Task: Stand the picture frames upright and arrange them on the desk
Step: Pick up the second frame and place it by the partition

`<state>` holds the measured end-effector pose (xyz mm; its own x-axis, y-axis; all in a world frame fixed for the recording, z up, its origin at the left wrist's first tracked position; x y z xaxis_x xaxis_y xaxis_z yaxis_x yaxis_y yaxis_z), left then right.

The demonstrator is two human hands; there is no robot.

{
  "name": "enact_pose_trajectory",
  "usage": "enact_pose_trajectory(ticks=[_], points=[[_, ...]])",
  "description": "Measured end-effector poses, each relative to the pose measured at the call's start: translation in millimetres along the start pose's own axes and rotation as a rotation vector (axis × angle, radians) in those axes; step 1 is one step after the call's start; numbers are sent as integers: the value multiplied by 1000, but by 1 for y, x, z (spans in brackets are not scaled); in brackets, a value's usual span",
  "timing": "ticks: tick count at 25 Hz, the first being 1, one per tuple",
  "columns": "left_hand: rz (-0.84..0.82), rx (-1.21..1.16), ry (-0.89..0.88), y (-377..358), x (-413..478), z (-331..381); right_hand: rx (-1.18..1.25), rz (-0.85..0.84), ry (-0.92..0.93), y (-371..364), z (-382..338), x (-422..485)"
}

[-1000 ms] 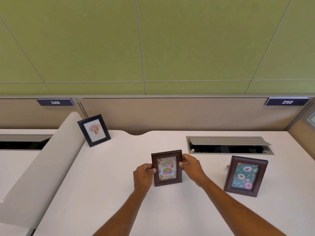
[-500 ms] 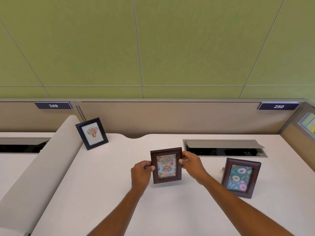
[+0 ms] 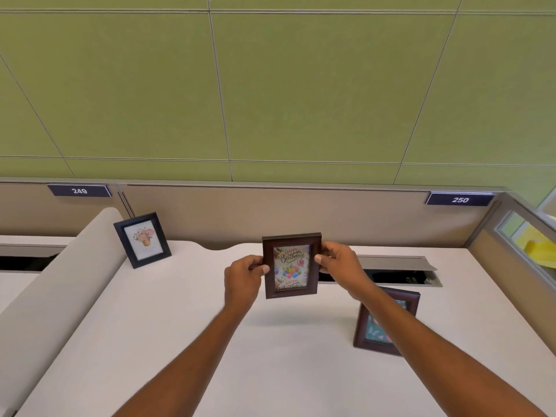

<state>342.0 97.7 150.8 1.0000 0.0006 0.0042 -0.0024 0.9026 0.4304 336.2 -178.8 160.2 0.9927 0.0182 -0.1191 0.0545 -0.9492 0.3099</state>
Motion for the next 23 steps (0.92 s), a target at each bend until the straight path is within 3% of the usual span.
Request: enact_pose_trajectory(ticks=[11,23], points=[[-25,-63,-102,-127,15,126,-20,95,86,180,-22,-31],[-215,-96,-179,-306,29,218,44,268,55,347,37,-72]])
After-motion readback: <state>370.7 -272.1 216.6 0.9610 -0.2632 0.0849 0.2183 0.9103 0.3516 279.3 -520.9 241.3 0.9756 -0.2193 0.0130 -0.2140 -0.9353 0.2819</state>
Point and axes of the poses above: each hand's wrist, its own x-axis towards the middle knuckle, its own y-axis out of the back of the hand, z = x × y, the point moved 9 cm from there along x, towards the middle knuckle, and after that the axes turned 8 degrees about -z, right-handed, at the moved point
